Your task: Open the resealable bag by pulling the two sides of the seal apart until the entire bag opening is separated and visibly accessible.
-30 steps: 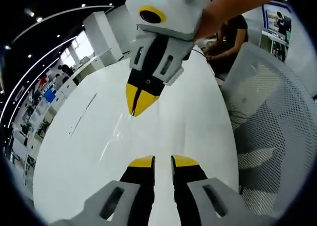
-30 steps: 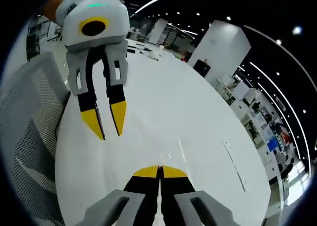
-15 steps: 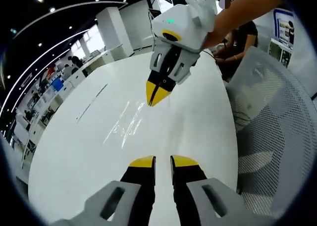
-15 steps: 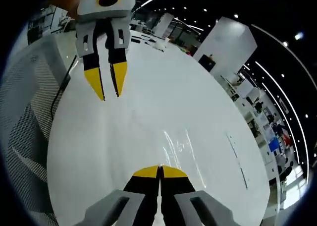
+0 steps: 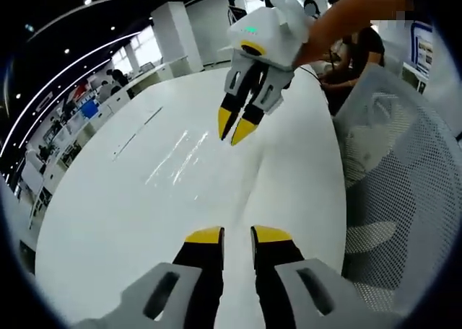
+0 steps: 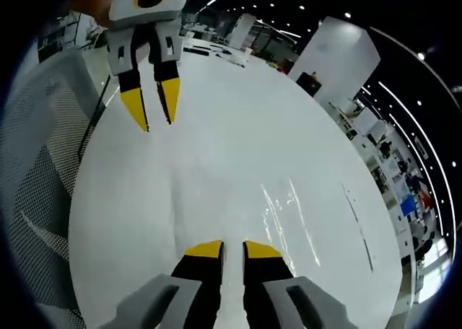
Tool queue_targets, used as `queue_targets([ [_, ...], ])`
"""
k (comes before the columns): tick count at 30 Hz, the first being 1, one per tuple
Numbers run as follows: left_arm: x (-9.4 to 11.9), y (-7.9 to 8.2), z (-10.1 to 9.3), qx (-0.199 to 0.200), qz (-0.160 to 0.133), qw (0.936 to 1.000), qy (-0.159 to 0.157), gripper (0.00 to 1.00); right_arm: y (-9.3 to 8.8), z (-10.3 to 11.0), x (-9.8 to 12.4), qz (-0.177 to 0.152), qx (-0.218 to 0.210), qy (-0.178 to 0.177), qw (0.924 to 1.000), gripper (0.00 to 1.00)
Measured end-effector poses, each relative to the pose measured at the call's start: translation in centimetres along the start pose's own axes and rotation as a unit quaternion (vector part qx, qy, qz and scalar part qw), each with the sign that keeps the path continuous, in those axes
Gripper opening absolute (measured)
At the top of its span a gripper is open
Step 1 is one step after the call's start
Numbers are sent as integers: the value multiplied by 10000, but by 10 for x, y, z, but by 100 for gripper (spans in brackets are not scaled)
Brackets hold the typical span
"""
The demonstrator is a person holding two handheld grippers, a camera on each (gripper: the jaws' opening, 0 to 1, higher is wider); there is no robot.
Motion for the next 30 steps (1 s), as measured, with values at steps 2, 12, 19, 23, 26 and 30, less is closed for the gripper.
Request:
queue_targets([
  [2, -1, -2, 1, 85, 23, 10000, 25, 18, -3, 2, 1, -34, -53, 66, 10000, 14],
  [12, -4, -5, 2, 282, 72, 9995, 146, 29, -5, 18, 8, -154, -526, 452, 9975, 32],
  [19, -5, -8, 2, 367, 100, 9990, 251, 36, -3, 19, 20, -387, -940, 406, 9940, 47],
  [23, -4, -10, 2, 417, 120, 9986, 295, 37, -3, 16, 28, -522, -1275, 243, 9902, 58],
  [26, -3, -12, 2, 530, 129, 9980, 327, 41, -3, 15, 35, -635, -1521, 148, 9862, 65],
  [30, -2, -12, 0, 655, 158, 9972, 331, 50, -9, 17, 41, -683, -1788, 86, 9815, 74],
])
Point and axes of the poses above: the point that each gripper's makers call its tool centre point, and the gripper's own axes: x roughly backward along the fingers, z roughly to its left, y roughly out of its top, the point moved 4 cm from there along x, roughly backward along the fingers, and after that the axes turned 5 degrees about z, right-handed, at the moved point
